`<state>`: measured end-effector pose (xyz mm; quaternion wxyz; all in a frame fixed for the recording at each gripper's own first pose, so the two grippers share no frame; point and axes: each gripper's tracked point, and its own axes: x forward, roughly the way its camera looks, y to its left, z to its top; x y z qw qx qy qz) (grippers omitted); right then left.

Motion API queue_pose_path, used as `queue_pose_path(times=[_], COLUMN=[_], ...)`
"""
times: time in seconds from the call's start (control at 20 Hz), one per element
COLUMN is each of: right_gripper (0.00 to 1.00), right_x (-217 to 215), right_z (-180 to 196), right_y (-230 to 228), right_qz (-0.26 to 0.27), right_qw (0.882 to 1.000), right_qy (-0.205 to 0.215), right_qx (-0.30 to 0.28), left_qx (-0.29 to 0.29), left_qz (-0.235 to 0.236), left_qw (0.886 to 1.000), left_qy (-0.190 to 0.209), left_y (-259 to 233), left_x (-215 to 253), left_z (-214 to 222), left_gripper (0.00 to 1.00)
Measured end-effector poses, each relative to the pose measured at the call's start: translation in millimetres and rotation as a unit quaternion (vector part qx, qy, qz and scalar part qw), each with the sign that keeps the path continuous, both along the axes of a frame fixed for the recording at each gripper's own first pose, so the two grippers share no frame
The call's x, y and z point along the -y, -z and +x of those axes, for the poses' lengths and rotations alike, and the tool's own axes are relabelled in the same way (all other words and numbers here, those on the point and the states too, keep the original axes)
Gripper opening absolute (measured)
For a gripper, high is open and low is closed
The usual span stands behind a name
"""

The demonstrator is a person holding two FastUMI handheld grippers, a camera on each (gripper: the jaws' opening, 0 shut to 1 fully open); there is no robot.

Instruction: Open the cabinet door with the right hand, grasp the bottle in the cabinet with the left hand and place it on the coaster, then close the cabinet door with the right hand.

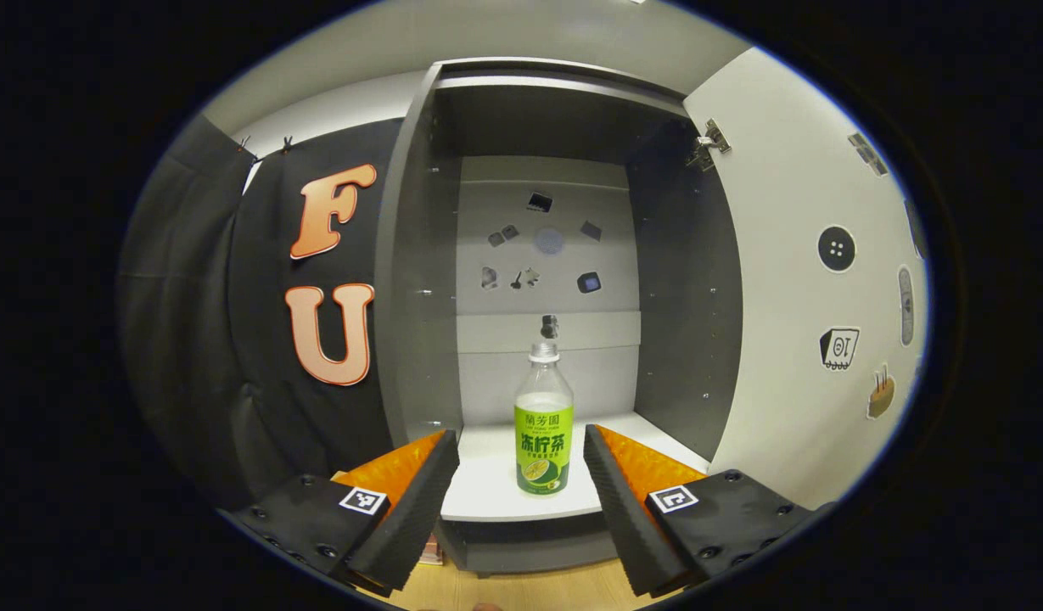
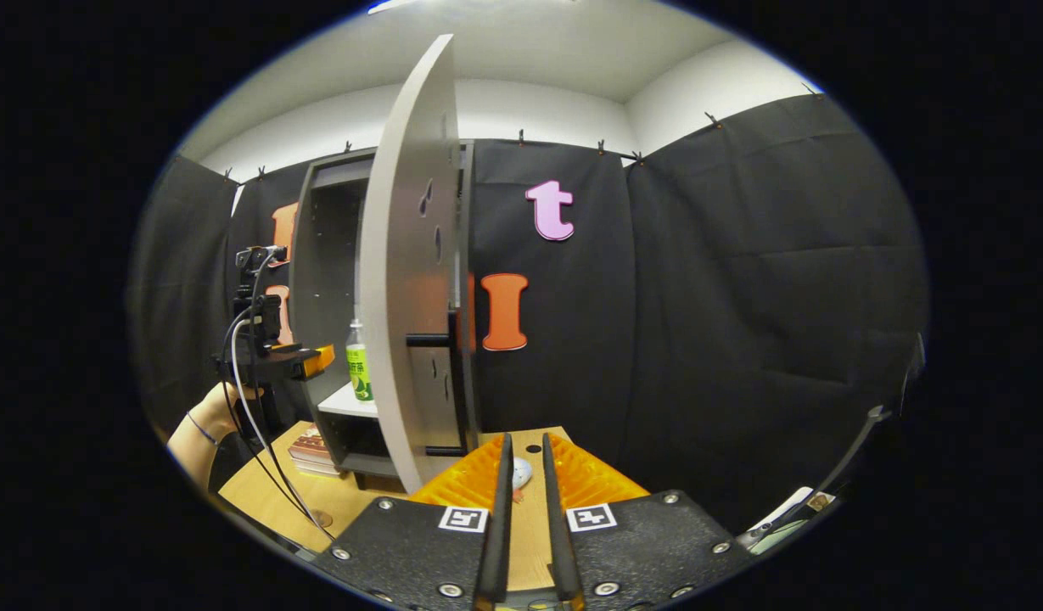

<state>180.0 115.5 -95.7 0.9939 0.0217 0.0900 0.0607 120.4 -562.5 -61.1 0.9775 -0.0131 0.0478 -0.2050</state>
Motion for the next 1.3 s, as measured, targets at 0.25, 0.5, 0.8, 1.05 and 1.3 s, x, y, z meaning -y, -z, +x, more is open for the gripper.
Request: queue_pose_path(times=[0.25,0.5,0.8,1.05,1.3], right_gripper=[0.62,0.93,0.93,0.93,0.99], right_x=[23.2,35.6,47.4,48.3,47.3], right_z=[0.2,-1.9,4.6,7.1,8.8], right_y=[2.4,6.1,12.5,18.3,20.9], right_qz=[0.0,0.011,-0.001,-0.003,-0.003], right_qw=[0.998,0.995,0.993,0.992,0.993], right_qy=[0.057,0.101,0.12,0.12,0.115], right_qx=[-0.003,-0.012,-0.019,-0.029,-0.034], left_qx=[-0.007,-0.021,-0.048,-0.058,-0.068], left_qz=[0.007,0.004,-0.003,0.006,-0.008], left_qw=[1.0,1.0,0.999,0.998,0.998], left_qy=[0.005,0.001,0.002,0.008,0.015], left_y=[12.0,25.2,48.9,60.2,57.4], left_x=[28.1,43.1,50.1,54.8,48.9], left_z=[36.1,67.9,92.7,99.6,86.8], left_gripper=[1.0,0.94,0.97,0.94,0.82])
